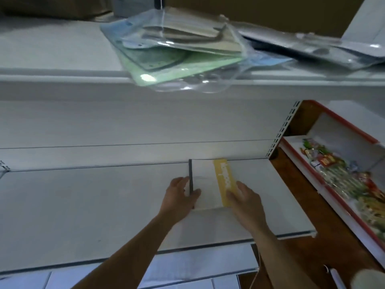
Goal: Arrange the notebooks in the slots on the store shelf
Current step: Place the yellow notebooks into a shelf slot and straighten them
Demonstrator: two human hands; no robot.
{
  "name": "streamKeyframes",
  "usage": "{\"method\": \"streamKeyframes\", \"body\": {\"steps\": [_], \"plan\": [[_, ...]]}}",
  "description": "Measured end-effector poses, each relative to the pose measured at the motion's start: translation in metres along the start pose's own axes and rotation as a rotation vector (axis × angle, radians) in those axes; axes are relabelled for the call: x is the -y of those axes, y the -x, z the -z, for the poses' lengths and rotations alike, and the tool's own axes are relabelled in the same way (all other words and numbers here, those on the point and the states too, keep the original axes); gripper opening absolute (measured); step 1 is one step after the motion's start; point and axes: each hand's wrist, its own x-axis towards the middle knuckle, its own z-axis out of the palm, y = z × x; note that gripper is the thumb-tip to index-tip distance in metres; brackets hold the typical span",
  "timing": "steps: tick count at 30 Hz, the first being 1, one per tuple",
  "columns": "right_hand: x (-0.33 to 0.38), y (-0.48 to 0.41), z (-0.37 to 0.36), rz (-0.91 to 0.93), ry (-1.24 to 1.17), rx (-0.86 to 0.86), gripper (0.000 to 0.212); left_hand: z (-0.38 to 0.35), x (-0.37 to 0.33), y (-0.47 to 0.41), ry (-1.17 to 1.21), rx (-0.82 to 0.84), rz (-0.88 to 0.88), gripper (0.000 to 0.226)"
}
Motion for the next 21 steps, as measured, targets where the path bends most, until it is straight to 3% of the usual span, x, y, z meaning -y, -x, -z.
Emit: {"method": "streamKeyframes", "body": {"steps": [3, 5, 7, 10, 12, 15, 17, 21], "plan": [[-0.025, -0.007, 0.014, 0.099, 0.234, 0.168, 0.063, -0.011, 0.016, 0.01, -0.267, 0.073, -0.13, 0.078], [-0.042, -0.005, 0.017, 0.182, 0.377, 0.281, 0.09, -0.018, 0.031, 0.017, -0.383, 0.007, -0.246, 0.082], [-0.054, -0.006, 0.016, 0.239, 0.385, 0.257, 0.09, -0.026, 0.032, 0.018, -0.439, -0.092, -0.36, 0.084], [-0.063, -0.013, 0.012, 0.259, 0.389, 0.163, 0.102, -0.033, 0.015, 0.019, -0.536, 0.004, -0.341, 0.094], [-0.073, -0.017, 0.009, 0.299, 0.392, 0.134, 0.108, -0.037, 0.01, 0.017, -0.552, -0.024, -0.346, 0.083], [-0.071, -0.019, 0.01, 0.315, 0.344, 0.155, 0.088, -0.037, 0.014, 0.015, -0.549, -0.022, -0.35, 0.059], [-0.069, -0.023, 0.013, 0.339, 0.324, 0.165, 0.064, -0.038, 0.022, 0.009, -0.563, -0.021, -0.369, 0.059], [-0.073, -0.028, 0.012, 0.409, 0.28, 0.175, 0.054, -0.035, 0.025, 0.004, -0.642, -0.004, -0.337, 0.065]]}}
